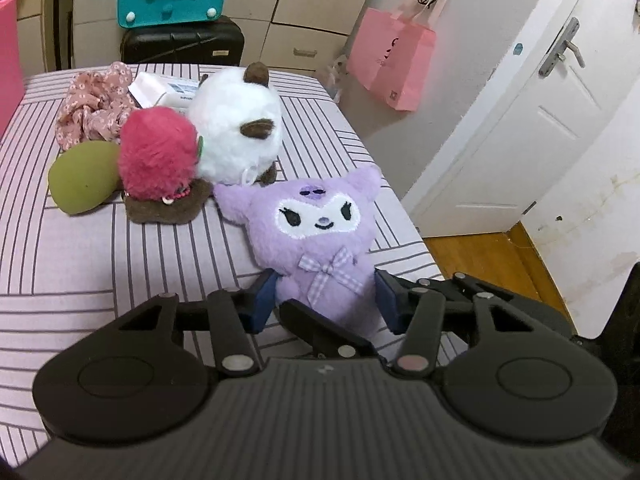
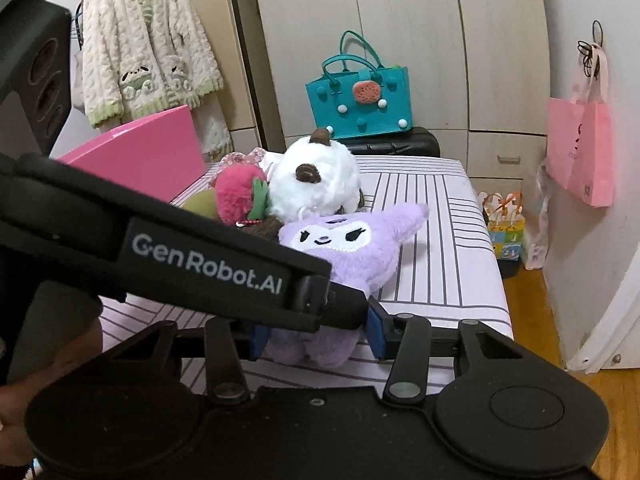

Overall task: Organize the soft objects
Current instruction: 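Carry the purple plush with both tools toward the pink box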

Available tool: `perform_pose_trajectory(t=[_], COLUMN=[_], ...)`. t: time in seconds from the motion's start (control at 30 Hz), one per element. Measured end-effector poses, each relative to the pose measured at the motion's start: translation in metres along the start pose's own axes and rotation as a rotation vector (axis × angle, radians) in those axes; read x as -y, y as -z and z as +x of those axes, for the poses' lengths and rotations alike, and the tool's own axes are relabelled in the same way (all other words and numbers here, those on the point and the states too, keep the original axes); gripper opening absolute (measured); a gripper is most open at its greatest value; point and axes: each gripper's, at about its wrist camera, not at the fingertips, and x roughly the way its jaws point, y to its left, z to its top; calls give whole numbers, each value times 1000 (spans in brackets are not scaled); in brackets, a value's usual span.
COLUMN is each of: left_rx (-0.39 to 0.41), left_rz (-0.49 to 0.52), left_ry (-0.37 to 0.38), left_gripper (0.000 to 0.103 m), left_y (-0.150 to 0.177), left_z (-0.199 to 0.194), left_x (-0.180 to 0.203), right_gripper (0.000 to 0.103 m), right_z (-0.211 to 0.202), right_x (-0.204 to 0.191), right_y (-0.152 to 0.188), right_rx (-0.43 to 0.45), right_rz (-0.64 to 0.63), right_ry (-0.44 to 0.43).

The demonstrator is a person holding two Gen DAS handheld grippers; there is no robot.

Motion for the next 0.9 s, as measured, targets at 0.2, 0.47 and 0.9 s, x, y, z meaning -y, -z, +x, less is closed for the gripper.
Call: perform_pose_trajectory(t=[0.2,0.47,0.9], left_rx=[-24,-58,-143], left_rz=[23,88,67], left_ry=[-4,-43,-48], left_gripper=[49,49,48], left_y=[1,7,16], left_z=[-8,-23,-48], left_x=[5,18,10], right_gripper=[52,52,52], right_z=[-4,-18,-26], right_x=[0,-3,-17], right_y=[0,2,3], right_rx=[-9,-33,-142], right_rz=[15,49,89], right_ry=[-14,-67,-136])
